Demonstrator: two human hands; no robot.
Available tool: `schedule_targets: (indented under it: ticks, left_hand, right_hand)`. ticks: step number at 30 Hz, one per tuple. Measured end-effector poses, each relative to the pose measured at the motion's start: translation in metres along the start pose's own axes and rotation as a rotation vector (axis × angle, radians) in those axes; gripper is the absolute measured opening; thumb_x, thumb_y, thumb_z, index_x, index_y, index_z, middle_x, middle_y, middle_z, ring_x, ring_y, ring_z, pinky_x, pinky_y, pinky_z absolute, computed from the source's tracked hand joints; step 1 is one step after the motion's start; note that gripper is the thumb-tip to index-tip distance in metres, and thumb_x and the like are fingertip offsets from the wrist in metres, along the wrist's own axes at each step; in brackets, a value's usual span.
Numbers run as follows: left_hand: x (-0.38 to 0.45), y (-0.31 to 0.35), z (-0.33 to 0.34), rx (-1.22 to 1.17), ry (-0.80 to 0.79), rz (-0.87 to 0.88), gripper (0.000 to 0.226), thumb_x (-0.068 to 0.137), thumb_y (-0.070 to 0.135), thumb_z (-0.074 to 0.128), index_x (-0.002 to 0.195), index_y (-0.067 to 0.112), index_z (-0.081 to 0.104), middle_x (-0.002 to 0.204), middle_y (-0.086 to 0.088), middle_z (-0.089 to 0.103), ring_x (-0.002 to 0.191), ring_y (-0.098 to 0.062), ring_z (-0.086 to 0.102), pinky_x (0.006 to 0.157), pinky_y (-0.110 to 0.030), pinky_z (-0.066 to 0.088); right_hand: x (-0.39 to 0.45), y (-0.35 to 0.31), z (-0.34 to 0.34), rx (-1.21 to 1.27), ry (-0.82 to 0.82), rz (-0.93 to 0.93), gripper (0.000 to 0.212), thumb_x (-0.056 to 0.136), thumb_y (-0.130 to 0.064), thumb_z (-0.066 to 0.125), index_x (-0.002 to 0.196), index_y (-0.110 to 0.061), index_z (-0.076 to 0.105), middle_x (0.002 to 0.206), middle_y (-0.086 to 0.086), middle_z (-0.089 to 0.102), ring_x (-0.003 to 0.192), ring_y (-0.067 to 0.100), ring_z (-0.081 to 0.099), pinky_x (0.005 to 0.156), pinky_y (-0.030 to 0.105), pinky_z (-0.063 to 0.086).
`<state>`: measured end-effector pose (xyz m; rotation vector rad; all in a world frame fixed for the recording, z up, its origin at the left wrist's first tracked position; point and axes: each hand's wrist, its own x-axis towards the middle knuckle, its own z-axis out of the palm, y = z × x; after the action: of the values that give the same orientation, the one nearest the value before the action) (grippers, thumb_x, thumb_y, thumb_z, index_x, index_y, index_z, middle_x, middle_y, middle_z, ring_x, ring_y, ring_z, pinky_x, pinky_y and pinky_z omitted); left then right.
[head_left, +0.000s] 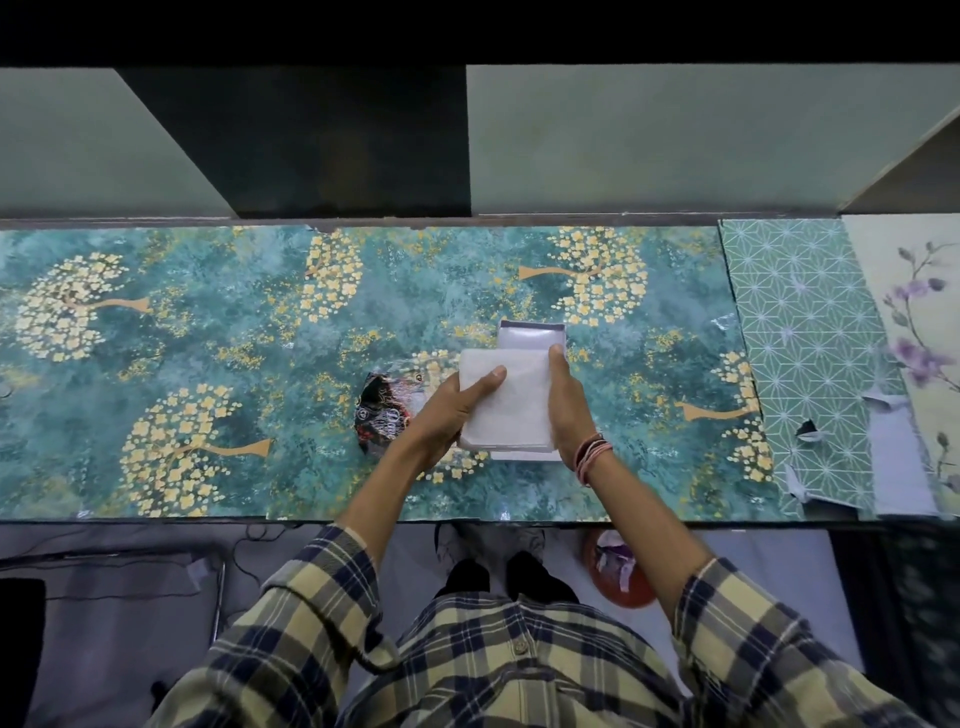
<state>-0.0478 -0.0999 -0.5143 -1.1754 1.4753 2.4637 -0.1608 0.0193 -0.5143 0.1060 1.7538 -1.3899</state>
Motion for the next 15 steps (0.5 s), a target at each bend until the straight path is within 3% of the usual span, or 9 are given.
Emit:
schedule_targets:
  ticks: [4, 6, 9, 12, 15]
  left_hand:
    - [0.008, -0.013, 0.004, 0.089, 0.039, -0.052, 0.051, 0.092, 0.046, 0.071, 0.124, 0.007, 0.066, 0.118, -0.010, 0.077, 0.107, -0.027, 0.074, 0.090, -0.043, 0.060]
    - [0.011, -0.019, 0.002, 0.134, 0.044, -0.080, 0.046, 0.092, 0.038, 0.072, 0.119, 0.001, 0.067, 0.117, -0.014, 0.076, 0.102, -0.028, 0.074, 0.079, -0.039, 0.060]
    - [0.013, -0.024, 0.002, 0.215, 0.054, -0.107, 0.035, 0.093, 0.024, 0.073, 0.117, -0.001, 0.068, 0.113, -0.013, 0.076, 0.093, -0.024, 0.073, 0.064, -0.029, 0.056]
    - [0.015, -0.027, 0.006, 0.292, 0.055, -0.101, 0.028, 0.090, 0.017, 0.075, 0.110, -0.002, 0.071, 0.109, -0.011, 0.077, 0.095, -0.026, 0.073, 0.065, -0.031, 0.058]
    - [0.021, -0.033, 0.008, 0.375, 0.086, -0.098, 0.014, 0.087, 0.012, 0.078, 0.092, 0.000, 0.073, 0.103, -0.014, 0.077, 0.093, -0.028, 0.074, 0.066, -0.035, 0.062]
  right_hand:
    - [0.001, 0.008, -0.026, -0.091, 0.036, -0.009, 0.052, 0.097, -0.060, 0.050, 0.100, -0.012, 0.072, 0.108, 0.017, 0.075, 0.088, 0.030, 0.072, 0.083, 0.044, 0.058]
    - [0.004, 0.014, -0.040, -0.112, 0.009, -0.013, 0.041, 0.095, -0.043, 0.064, 0.100, -0.003, 0.070, 0.114, 0.023, 0.073, 0.087, 0.029, 0.069, 0.080, 0.041, 0.055]
    - [0.005, 0.018, -0.057, -0.164, -0.057, -0.005, 0.015, 0.094, -0.022, 0.069, 0.102, -0.009, 0.069, 0.120, 0.020, 0.072, 0.091, 0.026, 0.069, 0.082, 0.040, 0.058]
    - [0.011, 0.025, -0.065, -0.236, -0.061, -0.012, 0.028, 0.093, -0.018, 0.071, 0.116, -0.002, 0.066, 0.120, 0.019, 0.071, 0.095, 0.029, 0.070, 0.081, 0.038, 0.059]
    - [0.013, 0.030, -0.066, -0.368, -0.015, -0.049, 0.036, 0.090, -0.024, 0.074, 0.117, -0.002, 0.066, 0.116, 0.018, 0.072, 0.102, 0.034, 0.071, 0.089, 0.048, 0.060]
